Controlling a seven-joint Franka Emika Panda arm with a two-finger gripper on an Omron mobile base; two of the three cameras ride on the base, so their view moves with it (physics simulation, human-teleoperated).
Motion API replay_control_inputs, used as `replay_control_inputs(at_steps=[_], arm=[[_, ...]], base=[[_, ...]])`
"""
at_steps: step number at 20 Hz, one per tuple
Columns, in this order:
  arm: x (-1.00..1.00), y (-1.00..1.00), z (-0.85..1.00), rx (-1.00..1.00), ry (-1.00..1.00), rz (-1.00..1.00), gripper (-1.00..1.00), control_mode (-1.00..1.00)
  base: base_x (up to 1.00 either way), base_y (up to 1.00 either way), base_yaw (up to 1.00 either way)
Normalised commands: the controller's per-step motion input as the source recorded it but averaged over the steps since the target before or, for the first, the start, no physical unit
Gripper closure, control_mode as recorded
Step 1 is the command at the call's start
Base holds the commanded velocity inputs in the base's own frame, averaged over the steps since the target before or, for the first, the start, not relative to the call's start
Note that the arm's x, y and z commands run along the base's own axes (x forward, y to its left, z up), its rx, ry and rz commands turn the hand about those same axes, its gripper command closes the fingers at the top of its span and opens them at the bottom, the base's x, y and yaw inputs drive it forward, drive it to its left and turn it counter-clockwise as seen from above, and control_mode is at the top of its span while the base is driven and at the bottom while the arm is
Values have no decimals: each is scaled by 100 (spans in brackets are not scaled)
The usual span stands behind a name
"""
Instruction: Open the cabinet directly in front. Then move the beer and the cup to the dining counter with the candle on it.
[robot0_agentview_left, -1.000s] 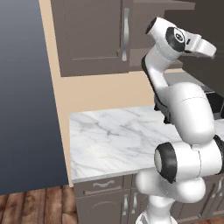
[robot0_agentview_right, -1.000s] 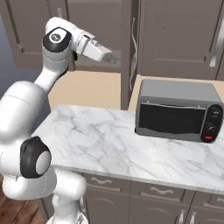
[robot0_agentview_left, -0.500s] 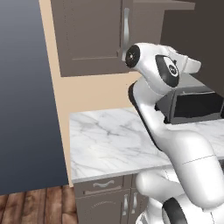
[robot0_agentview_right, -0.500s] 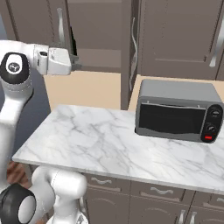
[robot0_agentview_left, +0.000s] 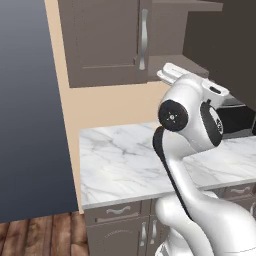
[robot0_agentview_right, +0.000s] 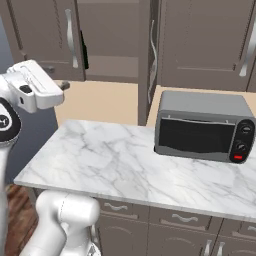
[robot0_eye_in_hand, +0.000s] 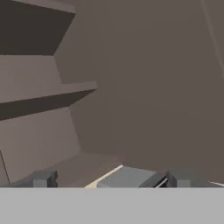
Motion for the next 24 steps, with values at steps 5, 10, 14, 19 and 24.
replay_control_inputs(at_steps=[5,10,14,19,24], arm=[[-3,4,0,0,-3,2,-100,-100],[0,40,0,-5,-4,29,-100,-100],[0,63,0,-9,0,53,-100,-100],[0,24,3,-4,0,48,-100,-100],[0,2,0,-1,0,14,-100,-100]], base=[[0,0,0],[0,0,0],[0,0,0],[0,0,0],[0,0,0]])
